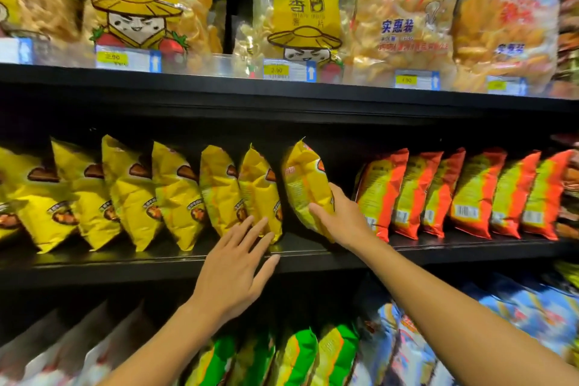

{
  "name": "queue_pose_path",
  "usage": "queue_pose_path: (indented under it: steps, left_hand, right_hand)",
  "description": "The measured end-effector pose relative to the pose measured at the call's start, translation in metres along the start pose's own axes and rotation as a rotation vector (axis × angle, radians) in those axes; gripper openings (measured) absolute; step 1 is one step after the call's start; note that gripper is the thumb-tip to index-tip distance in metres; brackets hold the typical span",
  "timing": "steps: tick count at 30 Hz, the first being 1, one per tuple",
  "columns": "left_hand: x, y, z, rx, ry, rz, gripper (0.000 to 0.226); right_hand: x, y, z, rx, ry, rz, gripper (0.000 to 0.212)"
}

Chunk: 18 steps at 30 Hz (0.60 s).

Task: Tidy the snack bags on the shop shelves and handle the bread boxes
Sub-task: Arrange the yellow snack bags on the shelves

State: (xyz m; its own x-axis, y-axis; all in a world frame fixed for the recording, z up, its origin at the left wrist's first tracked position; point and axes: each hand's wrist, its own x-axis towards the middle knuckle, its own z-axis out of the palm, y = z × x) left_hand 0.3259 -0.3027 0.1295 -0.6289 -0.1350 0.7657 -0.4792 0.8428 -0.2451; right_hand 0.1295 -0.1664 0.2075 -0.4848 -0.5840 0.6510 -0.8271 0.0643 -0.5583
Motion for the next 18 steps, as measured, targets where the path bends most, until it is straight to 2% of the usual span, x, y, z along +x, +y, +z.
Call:
queue_pose_path:
  steps: [2, 6, 9, 11, 14, 16, 18]
  left_hand:
    - [-0.002, 0.003, -0.004, -0.059, 0.026, -0.007, 0.063]
    - [0.000, 0.021, -0.026, -0.337, 0.136, -0.025, 0.053]
    - [0.007, 0.059, -0.052, -0.744, 0.166, -0.144, 0.053]
    - [0.011, 0.090, -0.065, -1.127, 0.127, -0.269, 0.069]
    - [0.012, 0.132, -0.078, -1.491, 0.126, -0.275, 0.088]
    - [0.008, 0.154, -0.086, -1.637, 0.162, -0.335, 0.082]
    - [-0.002, 0.173, -0.094, -1.753, 0.207, -0.497, 0.071]
  right_hand:
    - [-0.013, -0.001, -0.015, -0.050, 0.040, -0.037, 0.060]
    - [-0.043, -0.004, -0.049, -0.115, 0.131, -0.097, 0.066]
    - [-0.070, -0.009, -0.068, -0.131, 0.203, -0.171, 0.070]
    - [-0.090, -0.013, -0.079, -0.177, 0.239, -0.219, 0.071]
    - [-0.123, -0.017, -0.089, -0.194, 0.261, -0.272, 0.073]
    - [-0.146, -0.014, -0.089, -0.180, 0.248, -0.330, 0.074]
    - [-0.170, -0.006, -0.085, -0.154, 0.219, -0.413, 0.077]
